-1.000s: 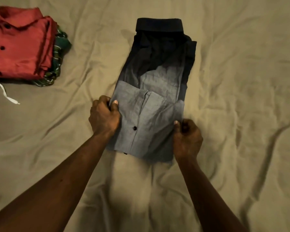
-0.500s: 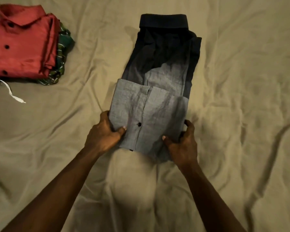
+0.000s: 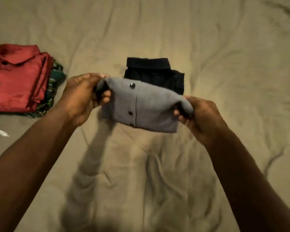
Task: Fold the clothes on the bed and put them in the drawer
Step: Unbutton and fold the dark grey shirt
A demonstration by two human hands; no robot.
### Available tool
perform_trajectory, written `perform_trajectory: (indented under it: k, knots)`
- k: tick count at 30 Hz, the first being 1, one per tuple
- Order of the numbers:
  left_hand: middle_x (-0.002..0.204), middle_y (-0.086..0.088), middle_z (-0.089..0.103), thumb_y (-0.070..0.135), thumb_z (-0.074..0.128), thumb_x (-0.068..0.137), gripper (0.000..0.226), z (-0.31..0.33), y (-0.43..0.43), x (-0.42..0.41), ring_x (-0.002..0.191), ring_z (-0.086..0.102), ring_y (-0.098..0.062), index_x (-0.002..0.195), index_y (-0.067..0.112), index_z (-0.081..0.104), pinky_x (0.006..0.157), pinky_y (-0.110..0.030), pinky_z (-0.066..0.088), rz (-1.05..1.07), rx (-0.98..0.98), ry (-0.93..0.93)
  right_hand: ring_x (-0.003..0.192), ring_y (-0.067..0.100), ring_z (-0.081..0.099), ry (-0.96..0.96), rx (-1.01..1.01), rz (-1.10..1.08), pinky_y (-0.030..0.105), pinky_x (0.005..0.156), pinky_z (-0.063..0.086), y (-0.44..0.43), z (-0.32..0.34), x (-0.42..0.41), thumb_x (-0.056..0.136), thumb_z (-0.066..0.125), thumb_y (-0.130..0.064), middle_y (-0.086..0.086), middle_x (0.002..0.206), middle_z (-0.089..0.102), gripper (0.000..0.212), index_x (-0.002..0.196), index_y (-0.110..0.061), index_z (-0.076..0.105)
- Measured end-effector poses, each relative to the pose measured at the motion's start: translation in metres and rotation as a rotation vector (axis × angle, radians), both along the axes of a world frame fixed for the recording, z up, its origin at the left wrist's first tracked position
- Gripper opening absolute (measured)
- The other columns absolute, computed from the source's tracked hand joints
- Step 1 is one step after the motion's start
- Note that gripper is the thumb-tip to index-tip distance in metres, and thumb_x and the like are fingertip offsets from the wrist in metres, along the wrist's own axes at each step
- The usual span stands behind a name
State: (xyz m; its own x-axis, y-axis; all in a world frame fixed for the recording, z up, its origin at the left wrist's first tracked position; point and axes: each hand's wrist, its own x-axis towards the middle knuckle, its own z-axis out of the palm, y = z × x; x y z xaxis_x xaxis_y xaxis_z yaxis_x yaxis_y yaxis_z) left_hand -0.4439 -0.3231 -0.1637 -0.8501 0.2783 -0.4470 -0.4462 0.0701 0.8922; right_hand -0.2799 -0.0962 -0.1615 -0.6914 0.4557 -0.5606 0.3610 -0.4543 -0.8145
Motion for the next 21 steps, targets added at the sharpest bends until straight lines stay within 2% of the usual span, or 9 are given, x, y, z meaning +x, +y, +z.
perform_trajectory:
  k: [3,5,8,9,11,14,16,18,21]
  knots:
    - [0.076,0.0,0.071,0.032,0.051,0.105,0.025,-0.01,0.057,-0.057,0.063,0.066,-0.01,0.104,0.016,0.069,0.058,-0.022,0.055,-0.002,-0.024,-0.058,0.065,0.016,0.065,-0.076,-0.069,-0.099,0.023,0.056,0.054,0.045,-0.013,-0.067,0.101,0.051,-0.026,0.006,0.072,0.07,0.026,0.095,-0.008,0.068]
    - [0.096,-0.003,0.075,0.044,0.052,0.104,0.031,-0.026,0.088,-0.083,0.077,0.07,-0.012,0.114,0.018,0.066,0.064,-0.024,0.057,-0.037,-0.118,-0.022,0.07,0.017,0.065,-0.142,0.06,-0.096,0.027,0.064,0.056,0.066,-0.035,-0.099,0.096,0.052,-0.049,0.007,0.088,0.073,0.042,0.111,-0.013,0.066]
    - [0.128,-0.008,0.067,0.058,0.056,0.097,0.055,-0.058,0.116,-0.085,0.103,0.07,-0.024,0.137,0.022,0.046,0.087,-0.037,0.06,-0.131,-0.502,0.141,0.116,0.031,0.061,-0.403,0.478,-0.098,0.046,0.103,0.051,0.071,-0.08,-0.109,0.078,0.065,-0.068,0.014,0.138,0.06,0.088,0.148,-0.022,0.04]
    - [0.132,-0.009,0.064,0.058,0.059,0.094,0.063,-0.068,0.119,-0.075,0.111,0.067,-0.029,0.142,0.022,0.04,0.096,-0.041,0.057,-0.14,-0.629,0.239,0.129,0.036,0.053,-0.474,0.518,-0.089,0.049,0.11,0.046,0.063,-0.09,-0.106,0.076,0.073,-0.064,0.016,0.147,0.05,0.099,0.154,-0.021,0.029]
    - [0.14,-0.007,0.06,0.058,0.071,0.086,0.076,-0.086,0.125,-0.048,0.123,0.06,-0.031,0.146,0.025,0.037,0.105,-0.042,0.05,-0.22,-0.706,0.414,0.134,0.04,0.048,-0.536,0.457,-0.091,0.05,0.112,0.044,0.05,-0.11,-0.097,0.065,0.086,-0.061,0.019,0.148,0.046,0.109,0.148,-0.013,0.033]
    - [0.154,-0.004,0.047,0.061,0.083,0.072,0.101,-0.106,0.128,-0.032,0.139,0.046,-0.027,0.156,0.033,0.034,0.115,-0.036,0.038,-0.478,-0.697,0.448,0.114,0.036,0.065,-0.472,0.351,-0.056,0.048,0.098,0.056,0.055,-0.136,-0.102,0.029,0.093,-0.058,0.016,0.132,0.063,0.118,0.129,-0.009,0.054]
    - [0.158,-0.003,0.042,0.065,0.083,0.07,0.106,-0.107,0.128,-0.038,0.144,0.04,-0.027,0.158,0.033,0.033,0.119,-0.036,0.034,-0.537,-0.731,0.412,0.095,0.034,0.074,-0.37,0.134,-0.055,0.053,0.083,0.062,0.071,-0.151,-0.111,0.018,0.095,-0.033,0.017,0.118,0.071,0.116,0.125,-0.005,0.058]
    - [0.155,-0.006,0.042,0.071,0.077,0.072,0.098,-0.097,0.13,-0.039,0.141,0.042,-0.032,0.154,0.031,0.039,0.119,-0.046,0.036,-0.526,-0.838,0.492,0.092,0.038,0.075,-0.251,-0.073,-0.042,0.06,0.075,0.061,0.074,-0.136,-0.111,0.034,0.094,-0.008,0.021,0.118,0.071,0.103,0.13,-0.004,0.057]
    - [0.15,-0.005,0.048,0.078,0.063,0.078,0.085,-0.069,0.131,-0.02,0.136,0.047,-0.028,0.144,0.027,0.052,0.114,-0.046,0.04,-0.432,-0.865,0.538,0.104,0.041,0.072,-0.045,-0.197,0.02,0.059,0.085,0.059,0.056,-0.094,-0.103,0.073,0.077,0.009,0.025,0.122,0.069,0.062,0.132,-0.003,0.06]
